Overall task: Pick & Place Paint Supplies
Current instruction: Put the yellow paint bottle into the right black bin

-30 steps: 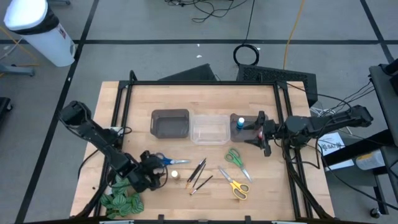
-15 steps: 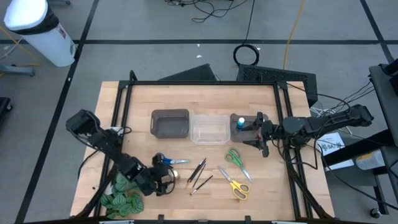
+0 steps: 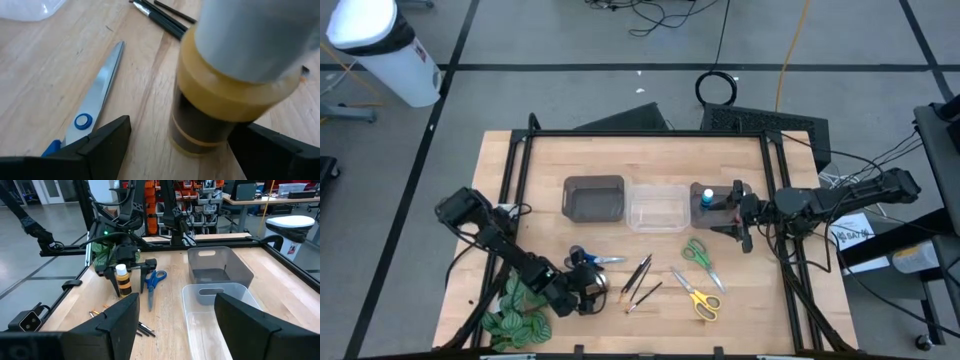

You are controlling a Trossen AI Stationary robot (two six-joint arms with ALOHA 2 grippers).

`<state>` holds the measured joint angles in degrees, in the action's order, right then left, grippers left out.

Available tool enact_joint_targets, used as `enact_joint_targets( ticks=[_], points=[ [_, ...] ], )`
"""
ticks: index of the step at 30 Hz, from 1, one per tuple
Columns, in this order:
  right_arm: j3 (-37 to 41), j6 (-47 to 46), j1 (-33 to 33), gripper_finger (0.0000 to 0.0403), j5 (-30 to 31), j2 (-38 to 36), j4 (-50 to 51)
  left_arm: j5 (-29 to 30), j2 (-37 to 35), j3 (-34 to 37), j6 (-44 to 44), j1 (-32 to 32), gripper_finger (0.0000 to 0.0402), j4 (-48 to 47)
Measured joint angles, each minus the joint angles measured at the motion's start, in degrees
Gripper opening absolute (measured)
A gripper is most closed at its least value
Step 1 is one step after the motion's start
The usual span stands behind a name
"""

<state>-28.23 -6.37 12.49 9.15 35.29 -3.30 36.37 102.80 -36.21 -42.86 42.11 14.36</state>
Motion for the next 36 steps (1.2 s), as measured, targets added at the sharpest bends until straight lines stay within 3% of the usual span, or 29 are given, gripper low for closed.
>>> enact_joint_targets(
  ticks=[7,19,30,36],
  points=[
    [0.0,0.0,0.0,0.0242,0.0,0.0,0.0,0.1,0.1,0.1,3.4,-0.4,0.0314,2.1],
    [0.0,0.0,0.0,0.0242,0.0,0.0,0.1,-2.2,0.1,-0.5,7.5,-3.5,0.0123,3.9],
    [0.0,-0.4,0.0,0.0242,-0.2,2.7,-3.4,-4.0,-6.6,-8.9,26.1,-11.7,0.0129,3.7],
    [0.0,-0.4,0.5,0.0242,-0.2,8.3,-9.7,-10.3,-5.9,-16.8,36.9,-18.7,0.0128,4.0]
  ],
)
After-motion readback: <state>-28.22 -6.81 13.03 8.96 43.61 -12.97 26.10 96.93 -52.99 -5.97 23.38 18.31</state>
